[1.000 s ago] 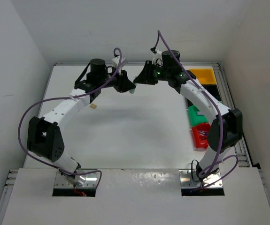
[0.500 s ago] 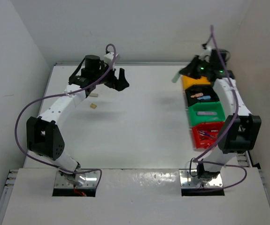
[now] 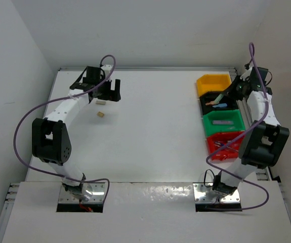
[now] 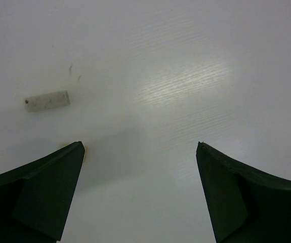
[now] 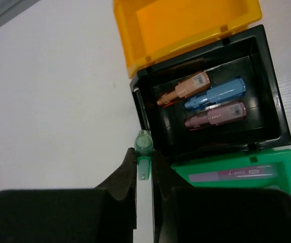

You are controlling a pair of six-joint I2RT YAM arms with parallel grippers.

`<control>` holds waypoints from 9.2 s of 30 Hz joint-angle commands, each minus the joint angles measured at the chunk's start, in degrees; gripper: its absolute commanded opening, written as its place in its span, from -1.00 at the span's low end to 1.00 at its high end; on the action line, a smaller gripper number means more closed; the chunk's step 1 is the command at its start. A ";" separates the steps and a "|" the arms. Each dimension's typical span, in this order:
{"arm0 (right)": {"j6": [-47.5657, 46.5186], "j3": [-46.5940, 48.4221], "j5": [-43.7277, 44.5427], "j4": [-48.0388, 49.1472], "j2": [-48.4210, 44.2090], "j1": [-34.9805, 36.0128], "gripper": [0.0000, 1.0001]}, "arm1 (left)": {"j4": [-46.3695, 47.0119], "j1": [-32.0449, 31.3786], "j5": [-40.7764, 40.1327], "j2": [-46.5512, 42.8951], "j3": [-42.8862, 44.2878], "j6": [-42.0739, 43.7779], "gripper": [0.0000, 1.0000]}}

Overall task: Sort the stationery into containers
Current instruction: Place the pen in the storage box, then pick up the stationery from the center of the board, then place the stationery in the storage box, then pick up the stationery from the center of the board, then place the stationery in the storage box.

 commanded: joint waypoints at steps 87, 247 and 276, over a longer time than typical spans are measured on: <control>22.95 9.62 -24.90 15.92 6.79 33.50 0.41 | 12.74 -12.08 32.72 -0.36 6.05 10.56 -1.00; 14.69 14.44 -25.87 6.61 6.25 27.47 -1.00 | 12.91 -13.33 23.26 -3.44 9.31 17.17 1.00; -13.44 36.16 14.21 8.99 30.61 8.10 -0.20 | -13.63 -8.84 -1.71 12.99 27.32 9.87 1.00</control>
